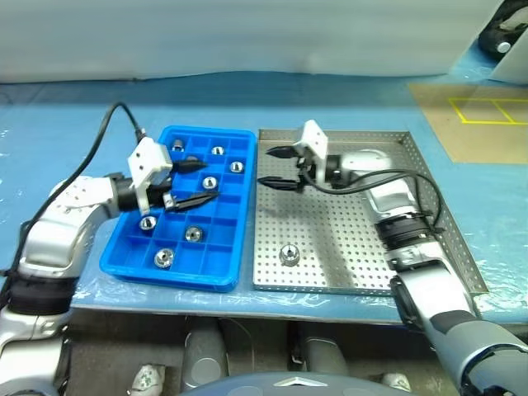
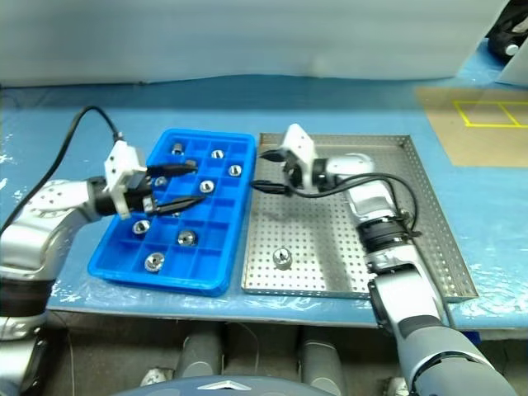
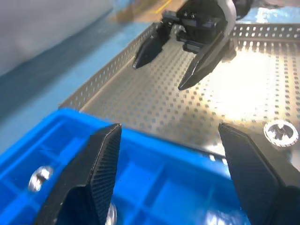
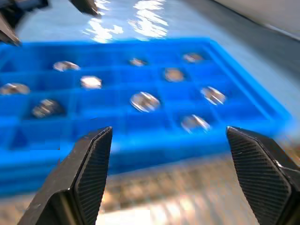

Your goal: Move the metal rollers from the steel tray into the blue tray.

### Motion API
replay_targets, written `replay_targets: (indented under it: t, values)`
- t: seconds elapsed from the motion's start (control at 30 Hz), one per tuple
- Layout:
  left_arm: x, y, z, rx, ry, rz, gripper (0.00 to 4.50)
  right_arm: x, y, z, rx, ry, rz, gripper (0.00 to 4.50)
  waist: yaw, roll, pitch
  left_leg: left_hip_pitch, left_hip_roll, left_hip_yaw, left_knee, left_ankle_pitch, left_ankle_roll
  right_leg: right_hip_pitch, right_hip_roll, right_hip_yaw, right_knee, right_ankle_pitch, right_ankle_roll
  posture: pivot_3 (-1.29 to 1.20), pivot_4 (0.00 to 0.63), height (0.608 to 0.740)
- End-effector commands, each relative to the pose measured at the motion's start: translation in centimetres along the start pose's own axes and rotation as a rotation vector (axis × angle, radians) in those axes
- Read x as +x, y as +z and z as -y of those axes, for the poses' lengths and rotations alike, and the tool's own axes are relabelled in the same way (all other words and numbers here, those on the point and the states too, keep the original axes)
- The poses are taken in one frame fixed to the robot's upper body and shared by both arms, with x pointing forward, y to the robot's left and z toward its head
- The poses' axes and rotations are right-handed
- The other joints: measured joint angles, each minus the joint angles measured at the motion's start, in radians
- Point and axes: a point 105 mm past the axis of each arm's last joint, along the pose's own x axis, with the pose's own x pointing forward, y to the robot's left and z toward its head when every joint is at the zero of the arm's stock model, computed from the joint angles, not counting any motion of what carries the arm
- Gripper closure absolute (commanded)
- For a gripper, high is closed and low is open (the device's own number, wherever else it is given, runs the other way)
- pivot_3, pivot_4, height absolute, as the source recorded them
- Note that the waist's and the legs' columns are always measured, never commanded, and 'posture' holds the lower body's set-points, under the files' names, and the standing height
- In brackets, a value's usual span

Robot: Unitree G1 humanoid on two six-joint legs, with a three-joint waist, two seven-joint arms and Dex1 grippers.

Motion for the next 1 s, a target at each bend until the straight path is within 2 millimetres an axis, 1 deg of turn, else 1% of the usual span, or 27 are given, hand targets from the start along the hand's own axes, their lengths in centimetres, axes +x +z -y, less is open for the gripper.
replay_targets:
  t: [0.03,0.1,0.2,0.3,0.37,0.4,0.5,0.6,0.83,0.93,1.0]
  values:
    - [2.4,0.6,0.1,0.052,-0.09,0.045,0.99,-3.5,0.6,1.5,-0.012,-0.14,0.015,0.52,-0.02,0.0,0.0,0.0,0.0,0.0,0.0,0.0,0.0,0.0,0.0,0.0,0.0,0.0,0.0,-0.28,0.15,0.74]
    - [4.4,0.8,0.5,0.056,-0.158,0.082,0.99,-6.1,-0.8,2.2,0.004,-0.246,-0.032,0.52,-0.032,0.0,0.0,0.0,0.0,0.0,0.0,0.0,0.0,0.0,0.0,0.001,-0.001,0.0,0.0,-0.32,0.15,0.74]
    - [7.0,1.0,1.1,0.064,-0.251,0.124,0.99,-9.1,-2.4,2.2,0.04,-0.377,-0.072,0.52,-0.051,0.0,0.0,0.0,-0.001,0.001,0.0,-0.001,0.001,0.0,0.0,0.002,-0.003,0.0,0.0,-0.39,0.15,0.74]
    - [9.1,1.1,2.0,0.068,-0.327,0.156,0.99,-11.1,-3.7,1.8,0.075,-0.484,-0.097,0.52,-0.078,0.0,0.0,0.0,-0.001,0.001,0.0,-0.001,0.002,0.0,0.001,0.003,-0.003,0.0,0.0,-0.44,0.15,0.74]
    - [10.0,1.2,2.4,0.069,-0.361,0.171,0.99,-12.0,-4.4,1.6,0.096,-0.537,-0.11,0.52,-0.096,0.0,0.0,0.001,-0.001,0.002,0.001,-0.002,0.004,0.001,0.001,0.003,-0.003,0.0,0.001,-0.46,0.15,0.74]
    - [10.3,1.2,2.5,0.07,-0.37,0.175,0.99,-12.3,-4.7,1.6,0.103,-0.554,-0.115,0.52,-0.104,0.0,0.0,0.001,-0.001,0.002,0.002,-0.003,0.006,0.001,0.001,0.004,-0.003,0.001,0.001,-0.47,0.15,0.74]
    - [11.2,1.2,2.8,0.065,-0.389,0.19,0.99,-13.2,-6.1,1.7,0.131,-0.621,-0.139,0.52,-0.122,0.0,0.0,0.002,-0.001,0.002,0.004,-0.004,0.007,0.002,0.001,0.004,-0.003,0.001,0.002,-0.48,0.15,0.74]
    - [11.6,1.2,3.0,0.063,-0.399,0.199,0.99,-13.6,-6.9,1.9,0.145,-0.655,-0.153,0.52,-0.131,0.0,0.0,0.001,-0.002,0.002,0.008,-0.006,0.01,0.003,0.001,0.005,-0.003,0.002,0.003,-0.48,0.15,0.74]
    - [11.6,1.0,3.2,0.059,-0.404,0.202,0.99,-13.6,-9.2,2.6,0.188,-0.687,-0.19,0.52,-0.13,0.0,0.0,-0.001,-0.003,0.002,0.01,-0.008,0.013,0.005,0.0,0.005,-0.005,0.002,0.003,-0.47,0.15,0.74]
    - [11.3,0.7,3.2,0.055,-0.397,0.198,0.99,-14.0,-10.6,3.6,0.203,-0.742,-0.216,0.52,-0.13,0.0,0.0,-0.001,-0.003,0.002,0.01,-0.008,0.014,0.005,0.0,0.005,-0.006,0.002,0.003,-0.45,0.15,0.74]
    - [11.2,0.6,3.1,0.052,-0.389,0.195,0.99,-14.0,-11.0,3.9,0.213,-0.754,-0.216,0.52,-0.13,0.0,0.0,-0.001,-0.003,0.002,0.01,-0.008,0.014,0.005,0.0,0.005,-0.006,0.002,0.003,-0.45,0.15,0.74]
